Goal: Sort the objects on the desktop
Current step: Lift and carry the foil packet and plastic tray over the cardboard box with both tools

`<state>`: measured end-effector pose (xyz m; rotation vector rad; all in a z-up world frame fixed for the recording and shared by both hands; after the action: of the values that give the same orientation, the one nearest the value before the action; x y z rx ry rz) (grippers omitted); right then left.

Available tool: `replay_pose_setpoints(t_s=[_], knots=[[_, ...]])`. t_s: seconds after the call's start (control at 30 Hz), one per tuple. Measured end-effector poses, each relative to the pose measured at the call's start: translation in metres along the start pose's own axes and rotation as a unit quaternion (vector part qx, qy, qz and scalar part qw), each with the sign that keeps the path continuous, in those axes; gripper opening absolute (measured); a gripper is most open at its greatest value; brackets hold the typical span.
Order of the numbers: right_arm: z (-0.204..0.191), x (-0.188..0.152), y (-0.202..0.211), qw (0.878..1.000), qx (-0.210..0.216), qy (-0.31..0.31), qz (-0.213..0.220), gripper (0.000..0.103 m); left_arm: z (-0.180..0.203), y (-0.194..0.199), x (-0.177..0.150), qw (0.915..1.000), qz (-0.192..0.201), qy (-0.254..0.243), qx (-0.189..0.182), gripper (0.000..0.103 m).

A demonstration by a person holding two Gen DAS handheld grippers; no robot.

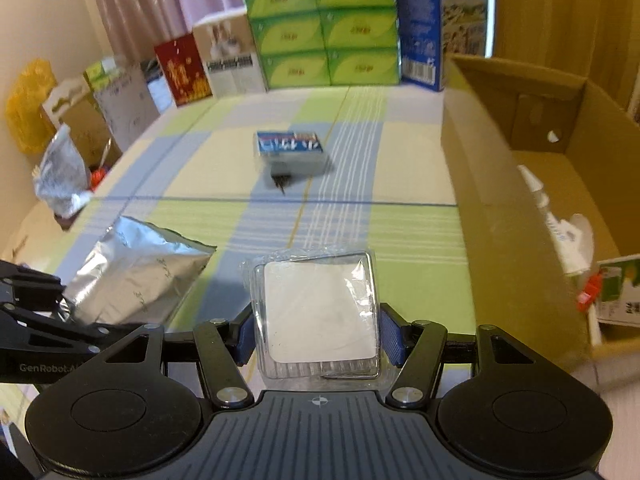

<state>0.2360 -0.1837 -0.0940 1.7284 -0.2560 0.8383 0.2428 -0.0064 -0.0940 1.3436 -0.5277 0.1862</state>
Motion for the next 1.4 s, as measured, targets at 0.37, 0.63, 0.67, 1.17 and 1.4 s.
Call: replay_pose_setpoints(t_s=[0.37, 0.63, 0.67, 1.17, 1.4], knots=[[0.009, 0.014, 0.081, 0.998, -0.017, 0.001, 0.058, 0.058, 0.047, 0.054, 0.010, 0.9987, 0.043, -0.002, -0.029, 0.031], [0.040, 0.025, 0.139, 0.995, -0.048, -0.002, 0.092, 0.058, 0.096, 0.077, 0.023, 0.9966, 0.061, -0.025, -0.050, 0.031], [0.047, 0.026, 0.145, 0.994, -0.054, -0.004, 0.094, 0.058, 0.103, 0.079, 0.025, 0.9962, 0.063, -0.030, -0.053, 0.031], [0.131, 0.020, 0.183, 0.989, -0.108, -0.010, 0.104, 0.058, 0.199, 0.085, 0.058, 0.9909, 0.073, -0.052, -0.101, 0.031], [0.169, 0.022, 0.187, 0.987, -0.119, -0.021, 0.103, 0.058, 0.230, 0.076, 0.084, 0.9899, 0.077, -0.042, -0.111, 0.031]])
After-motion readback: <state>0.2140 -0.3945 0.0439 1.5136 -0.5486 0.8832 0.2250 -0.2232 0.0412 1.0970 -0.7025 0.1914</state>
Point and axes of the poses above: each gripper's, at about its wrist camera, not at the fingertips, and y roughly against the way its jaws point, z to its right, x to its top, the point moved 5 cm from there along -y, roughly the way its jaws point, and after that the axes turned 5 degrees about y, right-handed, at the moved point
